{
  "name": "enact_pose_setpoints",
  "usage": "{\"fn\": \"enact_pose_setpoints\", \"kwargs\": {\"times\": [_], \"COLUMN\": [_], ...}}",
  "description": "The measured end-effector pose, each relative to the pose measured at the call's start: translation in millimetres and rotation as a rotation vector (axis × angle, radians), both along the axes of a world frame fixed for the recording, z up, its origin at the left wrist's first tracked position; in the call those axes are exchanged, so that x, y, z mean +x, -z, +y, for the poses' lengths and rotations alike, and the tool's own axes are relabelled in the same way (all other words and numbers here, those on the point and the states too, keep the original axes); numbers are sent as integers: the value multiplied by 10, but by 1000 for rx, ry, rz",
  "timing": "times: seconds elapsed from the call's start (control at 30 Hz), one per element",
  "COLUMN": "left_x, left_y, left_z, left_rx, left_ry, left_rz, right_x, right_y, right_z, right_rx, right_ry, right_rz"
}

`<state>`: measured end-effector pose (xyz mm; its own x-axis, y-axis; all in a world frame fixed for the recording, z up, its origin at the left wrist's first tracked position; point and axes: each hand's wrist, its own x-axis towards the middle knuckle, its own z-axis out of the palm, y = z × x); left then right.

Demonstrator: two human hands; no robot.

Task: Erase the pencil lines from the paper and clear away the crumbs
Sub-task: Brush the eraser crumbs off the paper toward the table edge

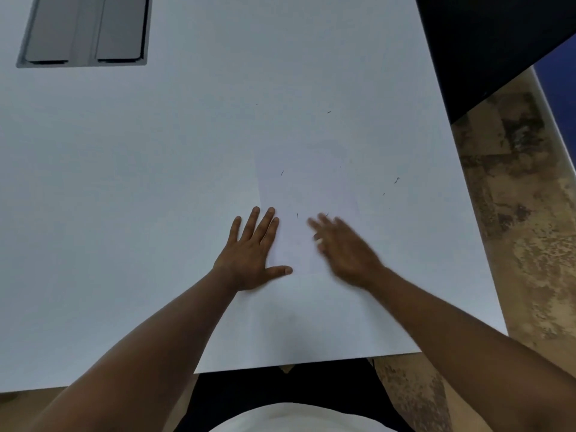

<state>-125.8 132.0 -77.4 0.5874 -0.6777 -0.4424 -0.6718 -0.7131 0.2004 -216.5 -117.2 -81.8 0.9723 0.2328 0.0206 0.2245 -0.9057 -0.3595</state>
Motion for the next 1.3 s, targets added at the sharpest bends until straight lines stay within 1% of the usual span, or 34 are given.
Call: {"fn": "enact_pose_setpoints", "kwargs": {"times": [0.1, 0.17, 0.2, 0.27, 0.33, 0.4, 0.5, 0.53, 0.57, 0.63, 0.67, 0.73, 0.77, 0.83, 0.9, 0.97, 1.03, 1.1, 1.17, 1.2, 1.27, 1.3], "left_x": [4, -5, -4, -12, -41, -70, -21, -17, -19, -30, -36, -22, -18, -21, -28, -30, -21, -13, -14, -16, -22, -18], "left_y": [-3, 3, 2, 0, 3, -3, -16, -19, -15, -6, 0, 2, 0, 2, 2, 5, 9, 6, 2, 6, 7, 0], "left_z": [10, 11, 10, 10, 34, 54, 19, 1, -13, -26, -22, -12, -12, -17, -22, -19, -21, -26, -24, -24, -19, -20], "left_rx": [9, 8, 4, 1, 11, 22, 17, 11, 5, -3, -6, -13, -12, -7, -8, -12, -10, -20, -19, -13, -5, -6], "left_ry": [0, -5, -13, -34, -44, -39, -46, -49, -49, -48, -51, -57, -57, -54, -57, -54, -52, -59, -60, -58, -54, -55], "left_rz": [-4, -2, -2, -2, -8, -4, -12, -12, -13, -17, -18, -26, -23, -14, -11, -9, -10, -10, -8, -9, -14, -14], "right_x": [39, 33, 26, -25, -132, -243, -159, -124, -90, -51, -73, -105, -90, -132, -246, -317, -292, -194, -103, -79, -65, -49], "right_y": [31, 26, 20, 11, -45, -71, -88, -74, -35, -22, -43, -58, -80, -76, -11, -3, -25, -13, 38, 35, 17, -24], "right_z": [-404, -418, -347, -33, 359, 600, 459, 325, 153, -207, -342, -465, -423, -155, 168, 350, 347, 122, -223, -396, -622, -626], "right_rx": [-102, -80, -69, -21, 79, 106, 62, 36, 6, -73, -69, -80, -77, -26, -3, 31, 35, -4, -58, -79, -60, -51], "right_ry": [242, 404, 412, 287, 104, -49, -104, -61, 25, 287, 403, 557, 582, 427, 153, -22, -78, -19, 163, 264, 457, 493], "right_rz": [-83, -112, -128, -144, -63, 17, 51, 36, 23, 24, 9, -44, -39, -93, -135, -65, -14, 10, -1, 24, 22, 22]}}
